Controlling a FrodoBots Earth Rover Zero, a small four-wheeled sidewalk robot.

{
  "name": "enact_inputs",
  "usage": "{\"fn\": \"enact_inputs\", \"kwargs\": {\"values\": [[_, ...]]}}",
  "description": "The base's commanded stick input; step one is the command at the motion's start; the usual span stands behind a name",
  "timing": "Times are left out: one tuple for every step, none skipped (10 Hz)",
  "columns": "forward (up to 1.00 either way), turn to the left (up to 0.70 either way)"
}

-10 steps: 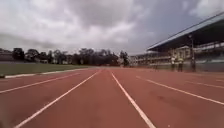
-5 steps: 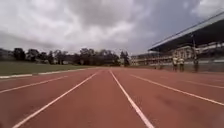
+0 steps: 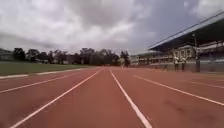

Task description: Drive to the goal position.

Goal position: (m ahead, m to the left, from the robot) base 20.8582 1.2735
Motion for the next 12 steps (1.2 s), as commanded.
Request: {"fn": "enact_inputs", "kwargs": {"values": [[0.6, 0.0], [0.6, 0.0], [0.6, 0.0], [0.6, 0.0], [0.6, 0.0], [0.6, 0.0], [0.6, 0.0], [0.6, 0.0], [0.6, 0.0], [0.6, 0.0], [0.6, 0.0], [0.6, 0.0]]}}
